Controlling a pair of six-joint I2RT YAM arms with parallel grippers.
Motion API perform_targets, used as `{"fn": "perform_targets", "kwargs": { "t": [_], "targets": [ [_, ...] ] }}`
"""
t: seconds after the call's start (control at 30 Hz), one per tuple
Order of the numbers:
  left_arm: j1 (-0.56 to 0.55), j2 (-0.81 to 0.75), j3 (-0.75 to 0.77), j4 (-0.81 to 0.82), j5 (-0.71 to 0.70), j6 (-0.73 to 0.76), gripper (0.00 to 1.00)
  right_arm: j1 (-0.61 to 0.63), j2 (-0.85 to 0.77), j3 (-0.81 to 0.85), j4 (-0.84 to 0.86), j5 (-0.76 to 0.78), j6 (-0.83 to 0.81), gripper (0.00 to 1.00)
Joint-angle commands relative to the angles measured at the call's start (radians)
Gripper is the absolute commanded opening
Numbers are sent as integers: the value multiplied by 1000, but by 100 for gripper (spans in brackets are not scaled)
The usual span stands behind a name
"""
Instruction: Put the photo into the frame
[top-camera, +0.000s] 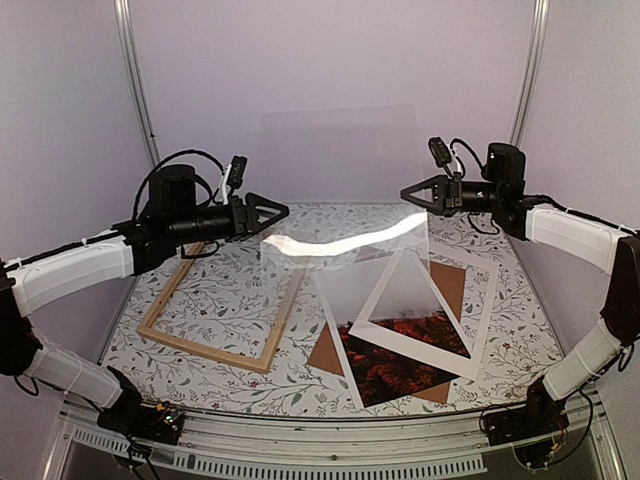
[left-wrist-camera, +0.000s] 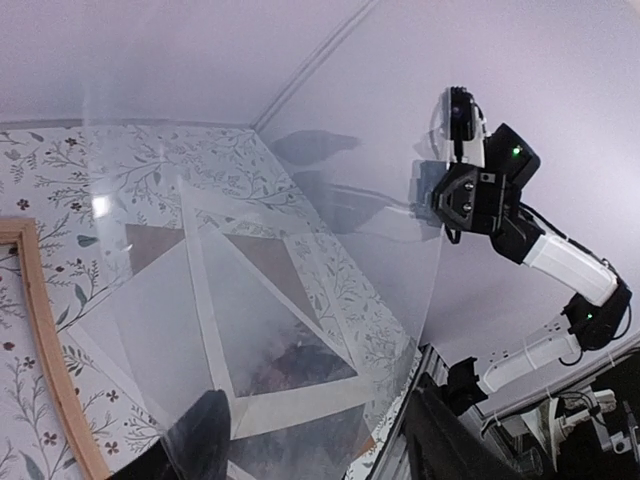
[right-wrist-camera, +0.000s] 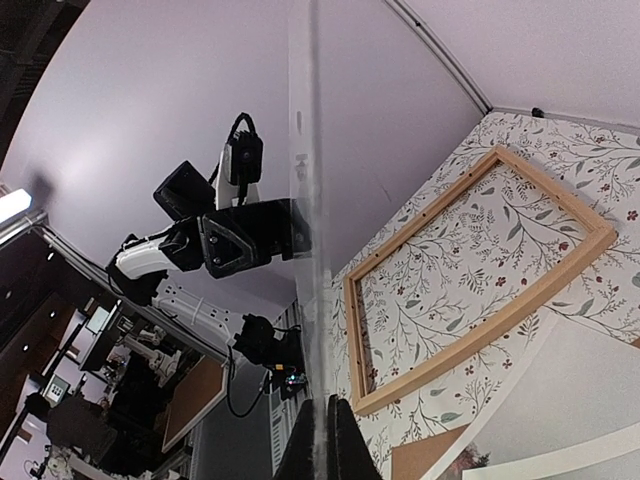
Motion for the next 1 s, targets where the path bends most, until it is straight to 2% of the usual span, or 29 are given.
{"fn": "perform_targets", "kwargs": {
  "t": [0.0,0.13,0.27,0.3,0.33,0.37,0.6,0.8,0.97],
  "targets": [
    [37,-40,35,-139,-133,83,66,-10,-6,46,-12,-1,14,0],
    [83,-54,92,-353,-350,171,73,-21,-23,57,-42,5,35,0],
    [195,-41,123,-510,-531,214,82,-33,-42,64,-83,17,54,0],
    [226,-29,125,-527,-555,223,87,-35,-46,65,-93,22,59,0],
    [256,-12,126,-543,-567,230,97,-35,-51,66,-106,27,61,0],
    [290,7,128,-552,-576,238,99,-36,-54,65,-119,29,59,0],
    [487,206,169,-617,-602,305,100,-40,-68,68,-181,27,49,0],
    [582,396,225,-658,-649,338,100,-40,-112,60,-181,18,57,0],
    [641,532,251,-651,-561,370,100,-40,-131,60,-189,12,58,0]
  ]
}}
